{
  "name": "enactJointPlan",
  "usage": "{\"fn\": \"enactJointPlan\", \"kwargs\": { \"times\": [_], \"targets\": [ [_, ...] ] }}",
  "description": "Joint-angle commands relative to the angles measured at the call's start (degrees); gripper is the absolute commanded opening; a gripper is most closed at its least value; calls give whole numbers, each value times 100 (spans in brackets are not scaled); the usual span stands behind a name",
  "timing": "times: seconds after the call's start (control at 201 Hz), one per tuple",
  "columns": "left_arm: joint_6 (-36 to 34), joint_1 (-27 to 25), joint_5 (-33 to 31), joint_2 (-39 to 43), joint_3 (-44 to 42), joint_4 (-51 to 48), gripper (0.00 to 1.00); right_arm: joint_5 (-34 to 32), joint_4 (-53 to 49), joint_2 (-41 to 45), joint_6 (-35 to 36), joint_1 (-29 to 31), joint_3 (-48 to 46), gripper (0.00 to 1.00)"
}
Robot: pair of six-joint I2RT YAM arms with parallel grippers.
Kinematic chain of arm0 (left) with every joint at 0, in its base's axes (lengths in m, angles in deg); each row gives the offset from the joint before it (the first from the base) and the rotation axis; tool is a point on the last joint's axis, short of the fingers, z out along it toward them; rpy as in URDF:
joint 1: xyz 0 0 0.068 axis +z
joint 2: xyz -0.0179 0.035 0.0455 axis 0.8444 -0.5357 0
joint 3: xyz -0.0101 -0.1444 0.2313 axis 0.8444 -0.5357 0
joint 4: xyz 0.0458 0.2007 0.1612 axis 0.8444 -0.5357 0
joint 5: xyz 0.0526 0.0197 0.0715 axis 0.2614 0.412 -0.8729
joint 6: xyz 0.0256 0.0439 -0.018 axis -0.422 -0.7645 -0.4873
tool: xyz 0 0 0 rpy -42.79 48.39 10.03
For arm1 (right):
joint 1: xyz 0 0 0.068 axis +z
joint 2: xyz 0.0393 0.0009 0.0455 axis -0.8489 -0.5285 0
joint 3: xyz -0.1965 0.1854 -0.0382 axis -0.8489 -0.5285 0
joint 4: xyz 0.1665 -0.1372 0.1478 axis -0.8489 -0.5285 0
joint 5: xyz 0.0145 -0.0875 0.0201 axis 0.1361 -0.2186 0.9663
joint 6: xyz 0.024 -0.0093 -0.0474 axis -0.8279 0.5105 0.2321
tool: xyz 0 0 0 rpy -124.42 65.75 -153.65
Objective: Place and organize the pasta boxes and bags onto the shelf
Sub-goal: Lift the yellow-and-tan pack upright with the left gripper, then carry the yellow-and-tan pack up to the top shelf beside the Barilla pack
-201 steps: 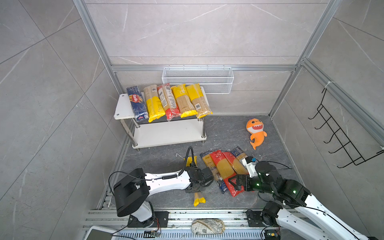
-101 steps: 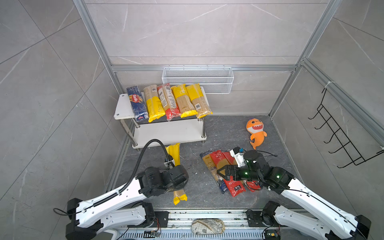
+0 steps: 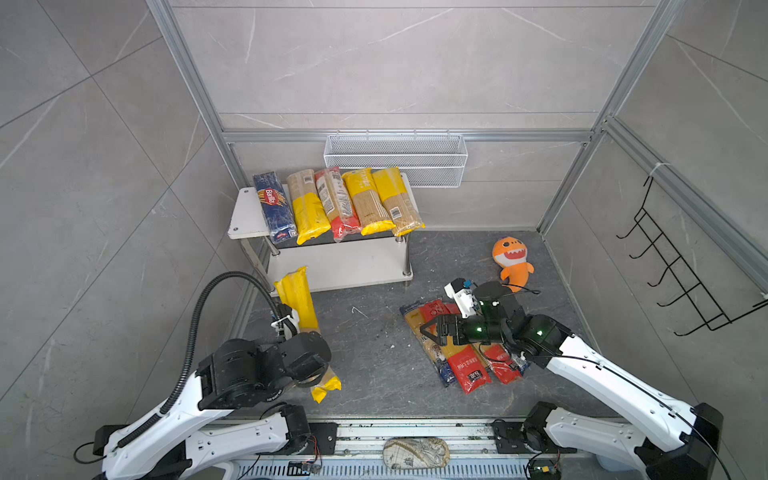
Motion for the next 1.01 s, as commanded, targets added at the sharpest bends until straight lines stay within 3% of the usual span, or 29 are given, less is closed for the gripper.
{"fn": "enactJointPlan", "kwargs": {
  "times": [0.0,0.314,0.572,0.821,1.005],
  "targets": [
    [-79,-16,-1019,-54,646,-1474,0,106,71,-132,219,30,343,100],
    [-723,1,-1377,-639,1796,-1468,0,150,-75,-383,423,34,831,100],
    [-1642,64,-1999,-1387,3312,-1469,0,194,-132,-566,505,32,1114,100],
    [-3252,772,-2323,-2376,5461,-1421,0,195,-148,-662,530,32,1299,100],
    [-4602,1575,-1790,-3067,6667,-946,0,185,-124,-724,516,31,1379,100]
  ]
}}
